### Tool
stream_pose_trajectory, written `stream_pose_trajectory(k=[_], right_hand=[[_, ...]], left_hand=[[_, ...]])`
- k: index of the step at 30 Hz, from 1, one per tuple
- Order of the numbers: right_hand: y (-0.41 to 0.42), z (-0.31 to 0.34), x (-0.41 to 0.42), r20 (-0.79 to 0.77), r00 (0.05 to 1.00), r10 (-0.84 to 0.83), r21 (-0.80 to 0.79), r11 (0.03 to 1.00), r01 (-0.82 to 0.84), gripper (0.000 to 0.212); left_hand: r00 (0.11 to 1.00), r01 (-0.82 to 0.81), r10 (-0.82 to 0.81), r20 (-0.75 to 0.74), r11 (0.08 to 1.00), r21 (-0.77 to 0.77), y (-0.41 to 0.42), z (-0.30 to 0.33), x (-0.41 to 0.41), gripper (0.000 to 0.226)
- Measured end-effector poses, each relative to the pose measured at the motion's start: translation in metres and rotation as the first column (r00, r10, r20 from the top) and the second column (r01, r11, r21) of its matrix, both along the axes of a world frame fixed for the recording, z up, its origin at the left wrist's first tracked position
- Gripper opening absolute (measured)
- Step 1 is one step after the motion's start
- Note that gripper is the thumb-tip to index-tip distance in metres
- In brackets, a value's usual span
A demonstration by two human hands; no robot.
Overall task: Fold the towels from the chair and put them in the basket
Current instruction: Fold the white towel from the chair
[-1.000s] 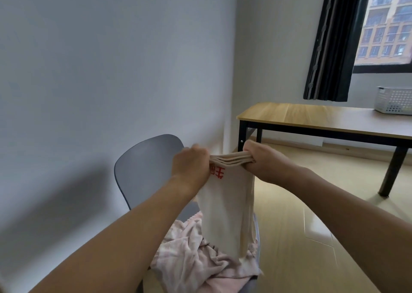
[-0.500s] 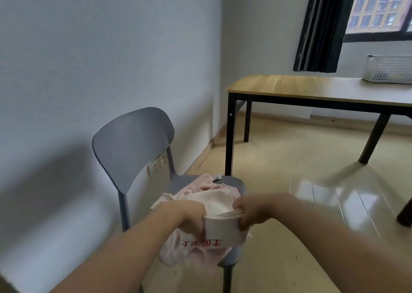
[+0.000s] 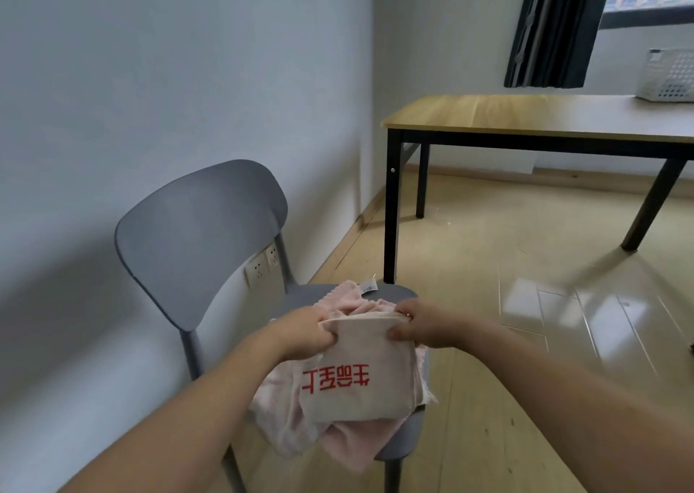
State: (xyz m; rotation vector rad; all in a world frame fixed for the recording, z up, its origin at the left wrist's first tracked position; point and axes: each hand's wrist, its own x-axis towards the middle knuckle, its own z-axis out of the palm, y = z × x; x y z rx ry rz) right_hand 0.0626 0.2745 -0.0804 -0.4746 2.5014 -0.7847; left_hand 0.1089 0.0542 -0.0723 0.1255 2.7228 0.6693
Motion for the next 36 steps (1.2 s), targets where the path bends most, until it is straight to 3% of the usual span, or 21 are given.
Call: stream_pose_trajectory(k=[4, 6, 8, 11, 13, 15, 17, 19, 22, 26, 28, 32, 34, 36], right_hand=[[-0.019, -0.016, -0.029, -0.209, 0.977, 0.037, 0.188, 0.982, 0.002, 0.020], [-0.024, -0.032, -0.045, -0.293, 0.952, 0.088, 0.293, 0.956, 0.002, 0.027], [-0.028, -0.047, -0.059, -0.270, 0.960, 0.078, 0.286, 0.958, 0.002, 0.024], [-0.029, -0.063, -0.074, -0.154, 0.986, 0.058, 0.199, 0.980, -0.027, 0.008], [-0.027, -0.065, -0.080, -0.119, 0.991, 0.054, 0.128, 0.991, -0.039, 0.026], [-0.026, -0.062, -0.083, -0.155, 0.982, 0.110, 0.166, 0.983, -0.084, 0.048], [-0.026, -0.056, -0.083, -0.128, 0.974, 0.186, 0.187, 0.969, -0.160, 0.039], [-0.025, -0.045, -0.078, -0.057, 0.972, 0.226, 0.175, 0.961, -0.213, 0.024], [-0.021, -0.033, -0.066, 0.003, 0.950, 0.311, 0.275, 0.913, -0.300, 0.020], [-0.023, -0.032, -0.044, 0.099, 0.912, 0.397, 0.444, 0.803, -0.398, 0.013], [-0.027, -0.035, -0.035, 0.022, 0.889, 0.457, 0.508, 0.761, -0.404, 0.015], [-0.033, -0.040, -0.035, -0.174, 0.793, 0.584, 0.546, 0.727, -0.416, 0.013], [-0.035, -0.046, -0.041, -0.134, 0.785, 0.605, 0.542, 0.708, -0.453, 0.016], [-0.035, -0.051, -0.048, -0.108, 0.803, 0.586, 0.518, 0.723, -0.457, 0.020]], left_hand=[[0.984, -0.179, 0.177, 0.035, 0.980, 0.090, -0.009, -0.026, -0.038, 0.007], [0.974, -0.224, 0.219, 0.065, 0.970, 0.093, -0.014, -0.045, -0.056, 0.017], [0.971, -0.231, 0.225, 0.087, 0.970, 0.071, -0.019, -0.064, -0.071, 0.024], [0.969, -0.221, 0.210, 0.128, 0.972, 0.078, -0.020, -0.084, -0.086, 0.008], [0.978, -0.191, 0.184, 0.101, 0.980, 0.059, -0.022, -0.089, -0.092, 0.021], [0.986, -0.157, 0.153, 0.071, 0.986, 0.058, -0.025, -0.085, -0.092, 0.018], [0.992, -0.114, 0.110, 0.066, 0.992, 0.047, -0.022, -0.074, -0.085, 0.019], [0.999, 0.035, -0.039, -0.030, 0.991, -0.128, -0.014, -0.055, -0.071, 0.022], [0.937, 0.198, -0.308, -0.165, 0.857, -0.476, -0.004, -0.044, -0.037, 0.018], [0.908, 0.223, -0.376, -0.185, 0.807, -0.547, 0.007, -0.058, 0.002, 0.024], [0.953, 0.135, -0.249, -0.171, 0.857, -0.497, 0.009, -0.067, 0.006, 0.029], [0.993, -0.121, 0.118, -0.028, 0.977, -0.174, 0.006, -0.064, -0.003, 0.014], [0.991, -0.129, 0.131, 0.021, 0.989, -0.079, 0.004, -0.060, -0.006, 0.017], [0.997, -0.039, 0.029, -0.069, 0.988, -0.149, 0.003, -0.053, -0.004, 0.018]])
